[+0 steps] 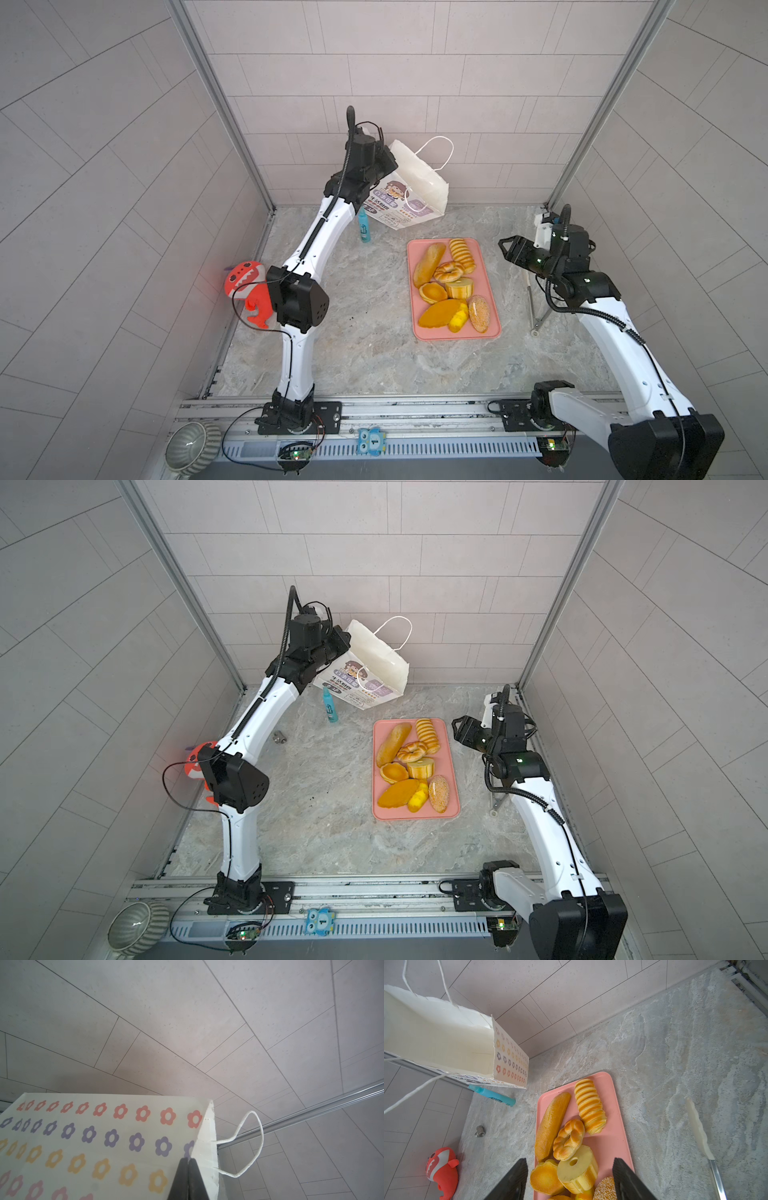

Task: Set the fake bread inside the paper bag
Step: 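Grip the bag's top edge with the left gripper and lift it, then carry the bag nearer with the left gripper while the right gripper reaches it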

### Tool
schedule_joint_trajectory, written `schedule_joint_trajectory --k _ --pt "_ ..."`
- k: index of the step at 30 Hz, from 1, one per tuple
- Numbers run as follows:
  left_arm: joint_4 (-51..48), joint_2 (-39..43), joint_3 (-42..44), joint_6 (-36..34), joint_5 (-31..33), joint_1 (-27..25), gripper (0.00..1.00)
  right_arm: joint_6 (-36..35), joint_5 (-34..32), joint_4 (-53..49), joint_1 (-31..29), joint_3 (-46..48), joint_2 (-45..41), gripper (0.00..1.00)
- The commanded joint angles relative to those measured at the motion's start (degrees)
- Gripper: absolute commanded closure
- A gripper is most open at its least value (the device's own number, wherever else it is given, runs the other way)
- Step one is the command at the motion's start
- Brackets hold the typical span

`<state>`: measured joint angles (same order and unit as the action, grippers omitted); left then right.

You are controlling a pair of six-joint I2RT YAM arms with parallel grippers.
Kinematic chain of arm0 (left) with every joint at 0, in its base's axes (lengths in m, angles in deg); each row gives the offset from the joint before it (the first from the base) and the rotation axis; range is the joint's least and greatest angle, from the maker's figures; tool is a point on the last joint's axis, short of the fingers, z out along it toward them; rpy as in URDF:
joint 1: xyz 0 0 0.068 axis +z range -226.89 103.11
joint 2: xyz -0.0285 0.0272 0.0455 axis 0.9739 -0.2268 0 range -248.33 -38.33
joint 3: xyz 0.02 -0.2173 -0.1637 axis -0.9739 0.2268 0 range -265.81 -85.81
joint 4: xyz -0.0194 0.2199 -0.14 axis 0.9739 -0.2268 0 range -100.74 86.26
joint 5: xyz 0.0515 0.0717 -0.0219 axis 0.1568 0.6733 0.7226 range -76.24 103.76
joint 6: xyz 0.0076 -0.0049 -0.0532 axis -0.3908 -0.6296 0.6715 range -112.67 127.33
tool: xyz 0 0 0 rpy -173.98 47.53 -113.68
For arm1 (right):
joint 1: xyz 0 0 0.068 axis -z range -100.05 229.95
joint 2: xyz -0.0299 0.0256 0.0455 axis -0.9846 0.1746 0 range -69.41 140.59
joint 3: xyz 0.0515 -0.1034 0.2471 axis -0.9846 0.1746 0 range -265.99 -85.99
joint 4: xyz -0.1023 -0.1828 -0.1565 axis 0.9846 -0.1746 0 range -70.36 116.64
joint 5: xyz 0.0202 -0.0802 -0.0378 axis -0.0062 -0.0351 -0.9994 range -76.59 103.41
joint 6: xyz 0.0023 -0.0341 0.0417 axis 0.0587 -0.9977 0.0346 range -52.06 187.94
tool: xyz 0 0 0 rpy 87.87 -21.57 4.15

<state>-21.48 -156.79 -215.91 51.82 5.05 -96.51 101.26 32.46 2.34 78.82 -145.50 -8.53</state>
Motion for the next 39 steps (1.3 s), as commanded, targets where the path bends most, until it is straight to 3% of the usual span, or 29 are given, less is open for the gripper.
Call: schedule_joint_trajectory --k 1,9,17,22,27,32,39 --pt "4.67 4.89 3.06 2.57 -2.33 0.32 1.0 0.6 -0.85 -0.67 -0.4 0.88 -1.73 0.34" --pt "8.75 11.91 8.11 3.94 -4.87 0.37 1.0 0.08 -2.16 -1.61 -1.73 0.97 -2.91 0.34" --pt "5.65 20.09 11.3 6.06 -6.58 0.3 1.0 -0.63 -2.78 -2.68 -2.87 0.84 -4.89 0.35" --pt "1.69 28.95 18.64 7.25 -4.4 0.36 1.0 -0.8 -2.79 -3.28 -3.9 0.28 -5.37 0.35" --pt "-8.39 37.28 24.64 7.27 -1.77 0.8 1.0 -2.0 -4.25 -4.85 -6.84 -1.19 -5.62 0.34" --pt "-13.95 48.35 36.31 8.55 2.13 1.43 1.0 -2.96 -7.12 -6.9 -11.29 -3.17 -5.16 0.34" --pt "-17.26 58.8 50.28 14.1 -0.36 2.75 1.0 -4.26 -11.86 -8.57 -20.58 -4.97 -2.89 0.34"
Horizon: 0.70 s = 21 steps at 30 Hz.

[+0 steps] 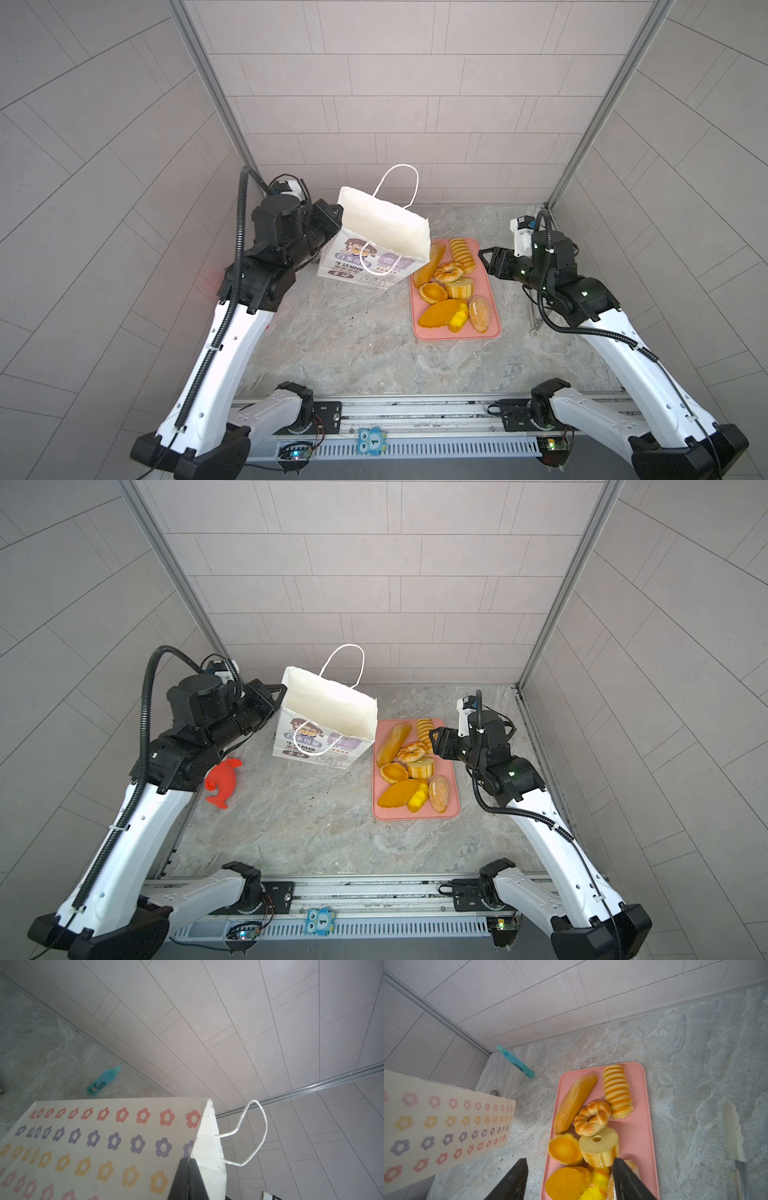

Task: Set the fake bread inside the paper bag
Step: 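Carry the bag nearer with the left gripper while the right gripper reaches it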

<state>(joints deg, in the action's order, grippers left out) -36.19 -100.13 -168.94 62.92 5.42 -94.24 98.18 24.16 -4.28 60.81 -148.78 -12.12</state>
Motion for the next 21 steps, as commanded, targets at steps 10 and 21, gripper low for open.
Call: schedule_joint_trajectory --k 10,21 --pt "-2.34 12.28 19.75 8.58 -0.03 1.66 1.0 -2.01 -5.38 -3.62 -11.19 -1.78 4.84 0.34" --pt "-3.07 19.5 28.56 9.27 -13.14 15.66 1.0 -0.65 -6.96 1.49 -22.27 3.44 6.24 0.34"
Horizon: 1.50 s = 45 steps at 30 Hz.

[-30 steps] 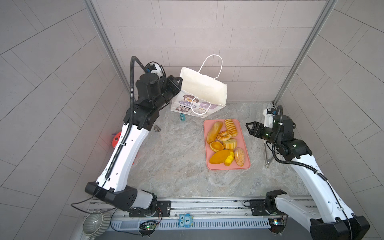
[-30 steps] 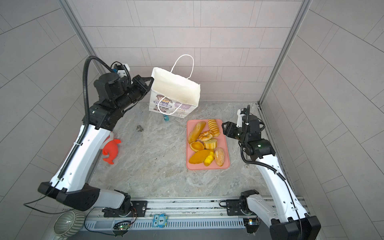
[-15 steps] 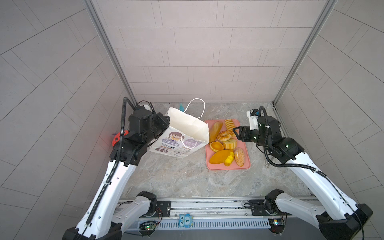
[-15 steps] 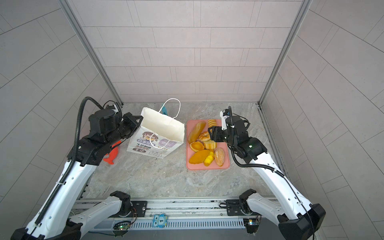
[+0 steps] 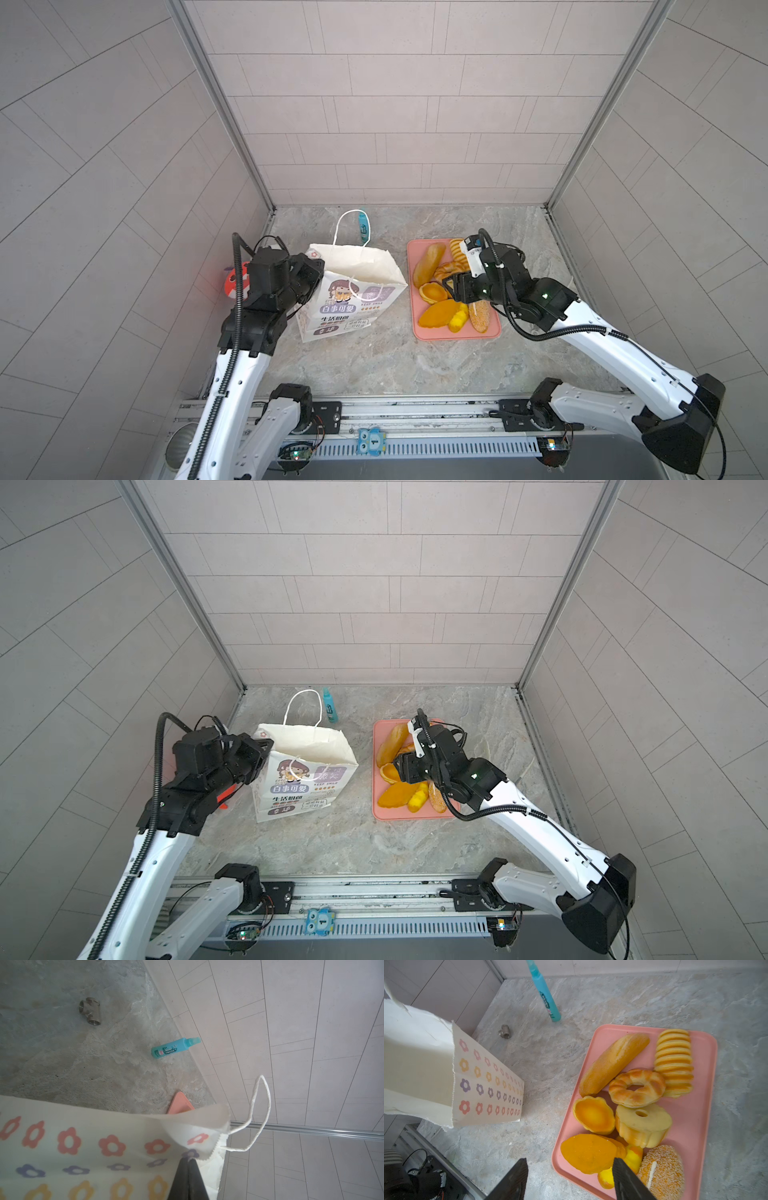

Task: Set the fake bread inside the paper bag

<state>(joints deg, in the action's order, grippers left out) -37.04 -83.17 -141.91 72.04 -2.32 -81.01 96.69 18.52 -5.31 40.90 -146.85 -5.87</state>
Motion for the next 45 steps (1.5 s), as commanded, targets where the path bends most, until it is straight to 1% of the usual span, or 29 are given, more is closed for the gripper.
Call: schedule_joint_trajectory --k 1,3,5,7,10,12,15,17,19,20,21,23,24,25,27,28,29,31,32,35,36,37,41,45 --pt "-2.52 3.44 1.89 0.24 -6.37 3.62 1.0 1.23 -1.47 3.8 -3.73 2.27 0.29 0.35" --pt "-3.96 4.76 2.09 0.18 -7.04 4.23 0.99 2.27 -2.16 6.24 -6.52 3.39 0.76 0.36" --pt "-5.62 5.48 1.91 -0.11 -7.11 4.28 0.94 3.24 -2.91 9.18 -9.53 4.74 1.18 0.36" --pt "-6.78 6.38 2.17 -0.11 -7.19 4.29 0.85 4.09 -3.64 11.71 -12.21 5.48 2.34 0.36" --pt "-7.22 7.43 3.03 -0.02 -7.99 4.23 0.75 5.02 -5.37 12.51 -13.86 5.05 4.55 0.36" --pt "-7.22 8.13 3.92 0.07 -8.52 4.28 0.76 5.46 -6.11 13.06 -13.84 4.8 5.86 0.36" --pt "-6.34 8.95 5.52 0.41 -9.89 4.2 0.81 5.5 -6.07 14.22 -13.86 4.27 7.95 0.37" --pt "-5.46 9.58 6.41 0.46 -11.56 4.13 0.79 5.7 -6.36 14.35 -13.78 3.92 9.36 0.38" --pt "-6.15 10.61 5.91 -0.5 -11.96 4.12 0.64 6.13 -6.83 14.86 -13.78 4.06 10.27 0.38" --pt "-7.09 11.35 5.06 -1.63 -11.68 4.12 0.54 6.35 -7.0 15.13 -13.77 4.13 10.64 0.39" --pt "-8.46 11.91 3.8 -3.32 -11.04 4.12 0.47 6.49 -7.19 15.39 -13.69 4.17 10.83 0.39" --pt "-12.73 12.7 0.04 -7.87 -8.59 4.15 0.36 6.66 -7.54 15.77 -13.69 4.29 11.17 0.39" --pt "-15.29 12.76 -2.33 -10.71 -7.01 4.17 0.33 6.71 -7.6 15.77 -13.54 4.19 11.31 0.39" --pt "-17.09 12.65 -4.28 -13.44 -5.79 4.12 0.32 6.67 -7.73 15.86 -13.43 4.06 11.5 0.39" --pt "-20.57 11.8 -8.04 -20.76 -1.37 4.14 0.3 6.82 -7.65 16.04 -12.84 3.76 12.15 0.42" --pt "-21.51 11.35 -8.65 -22.75 0.62 4.16 0.29 7.11 -7.5 16.04 -12.35 3.65 12.55 0.44" --pt "-21.63 10.54 -9.17 -26.79 2.85 4.19 0.28 7.59 -7.05 16.17 -11.62 3.56 12.93 0.46" --pt "-19.32 8.44 -8.29 -31.46 4.79 4.2 0.27 8.24 -5.65 17.26 -10.19 3.9 13.74 0.48" --pt "-17.11 6.86 -7.56 -33.37 4.6 4.14 0.27 8.42 -5.14 17.64 -9.49 3.98 14.16 0.49" --pt "-11.22 0.91 -6.04 -37.78 -0.59 4.12 0.26 8.51 -3.86 18.45 -8.13 3.83 15.25 0.5" --pt "-9.42 -1.2 -5.6 -38.71 -1.95 4.12 0.24 8.51 -3.37 18.77 -7.76 3.78 15.58 0.5" --pt "-8.01 -2.93 -5.38 -39.65 -3.34 4.12 0.23 8.6 -3.06 19.1 -7.42 3.74 15.89 0.5" --pt "-0.94 -5.38 -4.17 -41.81 -9.49 4.12 0.21 8.43 -1.87 19.88 -6.2 3.06 17.45 0.51" --pt "-0.01 -7.64 -5.02 -44.82 -10.75 4.12 0.21 8.27 -0.26 20.57 -4.69 1.8 19.72 0.52"
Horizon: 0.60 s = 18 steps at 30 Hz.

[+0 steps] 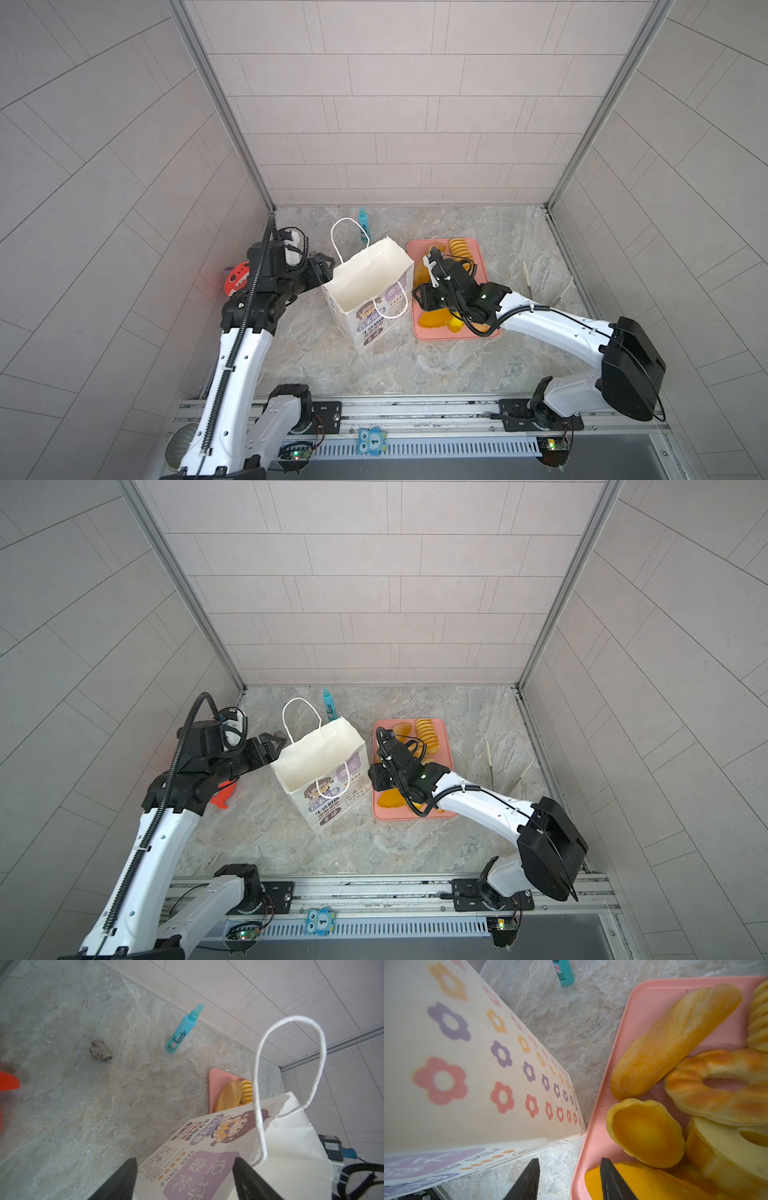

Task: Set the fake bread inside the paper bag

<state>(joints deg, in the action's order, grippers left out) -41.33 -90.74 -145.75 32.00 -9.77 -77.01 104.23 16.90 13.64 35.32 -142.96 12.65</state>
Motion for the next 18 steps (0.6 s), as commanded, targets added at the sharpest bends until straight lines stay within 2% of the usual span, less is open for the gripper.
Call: schedule_joint_trajectory --k 1,6,18 --pt "4.39 -0.72 -1.47 -5.23 -3.95 0.12 0.21 0.63 1.62 1.65 1.1 -2.57 1.81 0.52" --pt "5.18 -3.02 -2.01 -6.24 -7.65 0.03 0.21 0.18 2.92 1.63 1.51 -5.68 5.22 0.53" --pt "2.87 2.36 0.48 -2.86 -7.06 0.11 0.2 -0.17 3.36 1.83 2.66 -11.25 10.63 0.53"
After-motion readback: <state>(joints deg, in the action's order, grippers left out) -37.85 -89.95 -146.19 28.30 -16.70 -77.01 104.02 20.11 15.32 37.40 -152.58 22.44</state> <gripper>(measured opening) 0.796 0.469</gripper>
